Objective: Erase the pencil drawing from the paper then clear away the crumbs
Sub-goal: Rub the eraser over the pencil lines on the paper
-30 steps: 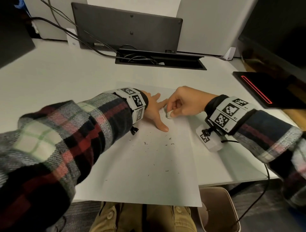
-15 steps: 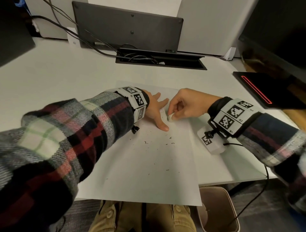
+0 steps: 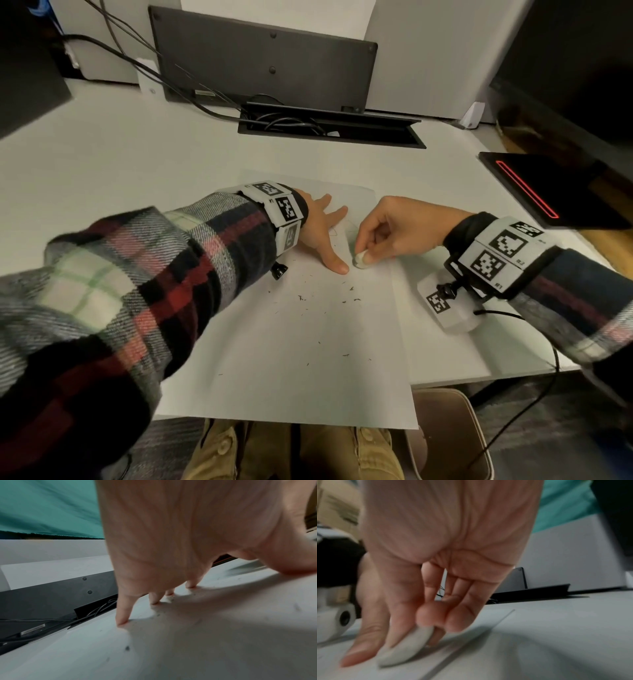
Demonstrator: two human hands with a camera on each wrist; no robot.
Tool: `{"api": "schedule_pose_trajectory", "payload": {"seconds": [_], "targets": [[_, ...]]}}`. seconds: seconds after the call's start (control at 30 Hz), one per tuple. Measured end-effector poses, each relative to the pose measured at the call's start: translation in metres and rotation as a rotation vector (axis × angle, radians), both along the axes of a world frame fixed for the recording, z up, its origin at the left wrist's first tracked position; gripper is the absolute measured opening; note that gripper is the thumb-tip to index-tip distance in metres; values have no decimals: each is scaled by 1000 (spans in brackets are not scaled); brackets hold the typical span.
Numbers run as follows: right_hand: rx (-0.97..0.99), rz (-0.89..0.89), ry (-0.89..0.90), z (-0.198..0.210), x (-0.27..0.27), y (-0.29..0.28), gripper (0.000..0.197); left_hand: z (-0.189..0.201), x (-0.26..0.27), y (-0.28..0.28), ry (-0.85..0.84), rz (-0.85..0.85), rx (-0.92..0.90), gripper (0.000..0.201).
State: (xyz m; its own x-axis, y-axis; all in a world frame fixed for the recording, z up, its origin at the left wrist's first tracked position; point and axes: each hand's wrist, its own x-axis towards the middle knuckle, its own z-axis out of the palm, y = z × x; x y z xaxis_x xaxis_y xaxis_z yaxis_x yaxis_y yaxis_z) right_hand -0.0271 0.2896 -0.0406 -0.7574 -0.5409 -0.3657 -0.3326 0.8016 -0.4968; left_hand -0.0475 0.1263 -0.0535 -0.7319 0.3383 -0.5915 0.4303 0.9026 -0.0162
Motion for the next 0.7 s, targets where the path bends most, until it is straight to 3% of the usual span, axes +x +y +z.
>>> {"api": "schedule_pose_trajectory", "payload": {"seconds": [0.07, 0.2, 0.4, 0.6, 0.7], "targets": [[-39, -42, -10, 1, -1, 5, 11, 1, 1, 0, -1, -7, 10, 113], [-99, -197, 161, 6, -22, 9, 10, 6, 1, -5, 15, -23, 59, 109], [-13, -100, 205, 1, -32, -2, 12, 7, -2, -10, 38, -32, 79, 109], [-92, -53, 96, 2, -28, -7, 4, 4, -4, -11, 35, -21, 83, 106], [-86, -49, 89, 3, -28, -8, 14, 1, -4, -12, 25, -17, 86, 104]]}}
